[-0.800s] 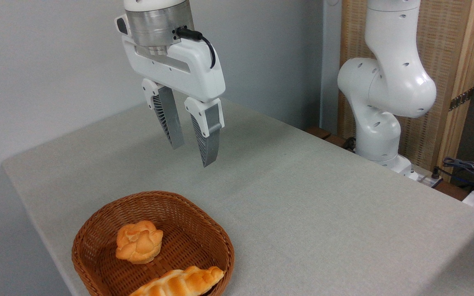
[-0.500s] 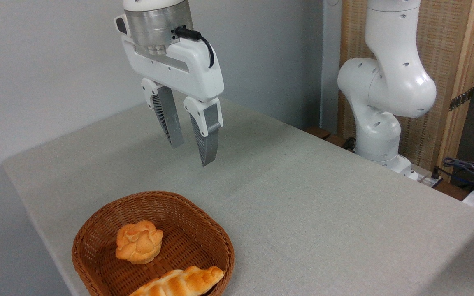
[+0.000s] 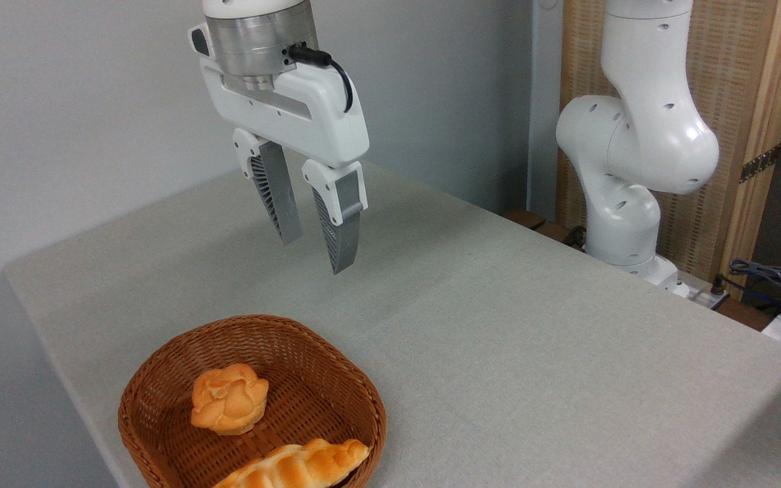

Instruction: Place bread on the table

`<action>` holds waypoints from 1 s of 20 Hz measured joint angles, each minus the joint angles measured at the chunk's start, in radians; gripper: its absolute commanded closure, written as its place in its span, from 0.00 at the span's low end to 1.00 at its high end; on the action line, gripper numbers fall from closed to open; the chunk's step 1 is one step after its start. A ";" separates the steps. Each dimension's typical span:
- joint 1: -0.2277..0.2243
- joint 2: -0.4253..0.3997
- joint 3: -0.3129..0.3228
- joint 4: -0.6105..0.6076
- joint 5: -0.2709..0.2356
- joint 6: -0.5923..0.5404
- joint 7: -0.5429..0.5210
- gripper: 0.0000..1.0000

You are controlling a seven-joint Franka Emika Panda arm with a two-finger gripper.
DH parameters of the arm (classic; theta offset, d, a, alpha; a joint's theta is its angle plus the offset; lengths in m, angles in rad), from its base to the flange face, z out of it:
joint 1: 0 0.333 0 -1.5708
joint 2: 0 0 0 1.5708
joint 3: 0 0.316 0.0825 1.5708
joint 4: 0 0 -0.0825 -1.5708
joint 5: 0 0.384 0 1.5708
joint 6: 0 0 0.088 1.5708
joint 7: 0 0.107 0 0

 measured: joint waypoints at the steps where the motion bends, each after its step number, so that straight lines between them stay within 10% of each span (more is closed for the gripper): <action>1: 0.000 0.000 -0.001 0.000 -0.003 0.010 0.000 0.00; 12: -0.001 0.129 -0.096 -0.001 0.021 0.395 0.003 0.00; 20: -0.001 0.222 -0.129 -0.018 0.052 0.414 0.014 0.00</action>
